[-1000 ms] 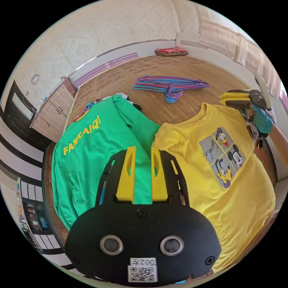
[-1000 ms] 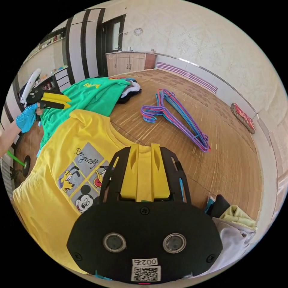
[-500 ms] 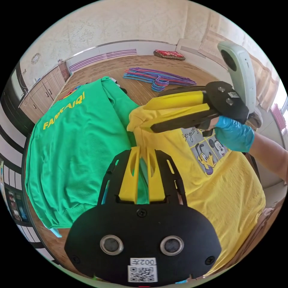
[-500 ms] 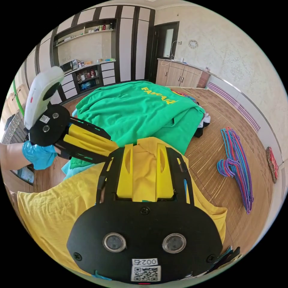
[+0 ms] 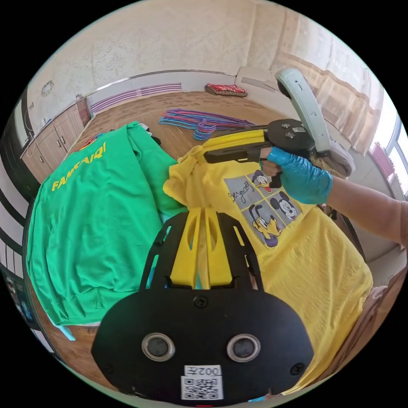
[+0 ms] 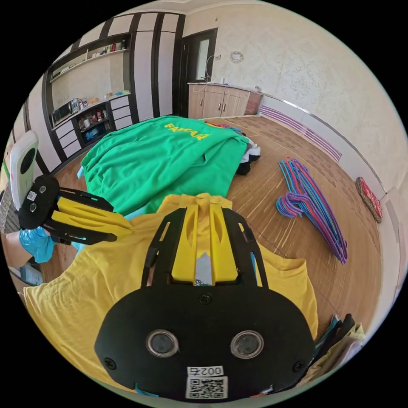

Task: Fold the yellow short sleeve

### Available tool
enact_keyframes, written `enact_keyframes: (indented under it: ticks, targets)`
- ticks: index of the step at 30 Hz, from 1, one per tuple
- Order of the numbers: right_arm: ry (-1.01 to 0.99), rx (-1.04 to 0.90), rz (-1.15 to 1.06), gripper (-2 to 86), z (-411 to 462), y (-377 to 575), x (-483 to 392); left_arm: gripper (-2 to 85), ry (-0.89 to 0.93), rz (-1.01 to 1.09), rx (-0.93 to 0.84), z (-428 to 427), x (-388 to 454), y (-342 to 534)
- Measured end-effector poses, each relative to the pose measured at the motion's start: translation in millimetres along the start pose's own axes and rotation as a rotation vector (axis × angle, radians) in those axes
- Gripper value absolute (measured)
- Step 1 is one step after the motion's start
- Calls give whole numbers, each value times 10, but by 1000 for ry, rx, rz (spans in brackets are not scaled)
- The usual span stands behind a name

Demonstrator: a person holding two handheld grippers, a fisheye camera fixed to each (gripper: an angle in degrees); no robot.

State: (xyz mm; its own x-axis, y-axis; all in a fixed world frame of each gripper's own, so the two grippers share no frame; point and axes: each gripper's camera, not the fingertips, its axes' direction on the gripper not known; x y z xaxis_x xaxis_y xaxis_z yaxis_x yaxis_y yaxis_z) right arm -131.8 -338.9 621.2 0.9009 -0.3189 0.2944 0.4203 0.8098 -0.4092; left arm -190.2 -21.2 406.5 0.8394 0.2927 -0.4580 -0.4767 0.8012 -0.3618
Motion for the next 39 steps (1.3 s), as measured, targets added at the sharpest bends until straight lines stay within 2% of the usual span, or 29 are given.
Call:
enact_keyframes:
  ticks: [6, 10, 17, 19, 27, 31, 39]
  targets:
    - [6, -175, 59, 77, 108, 262, 239, 15, 69, 9, -64, 36, 79, 179]
    - [-21, -79, 92, 85, -42, 179, 256, 38, 21, -27, -10, -144, 4, 272]
    - [-116, -3, -8, 84, 40, -296, -48, 33, -69, -137, 2, 24, -333, 145]
    - [-126, -38, -40, 83, 149, -406, -143, 33, -48, -162, -21, 140, -380, 89]
    - [29, -237, -45, 69, 678, -575, -283, 12, -155, -168, -78, 498, -329, 25]
    - [38, -167, -32, 6, 604, -596, -270, -8, -160, -136, -49, 416, -263, 70]
    - [-29, 92, -74, -4, 232, -841, -332, -10, -290, -134, 90, -208, -181, 174]
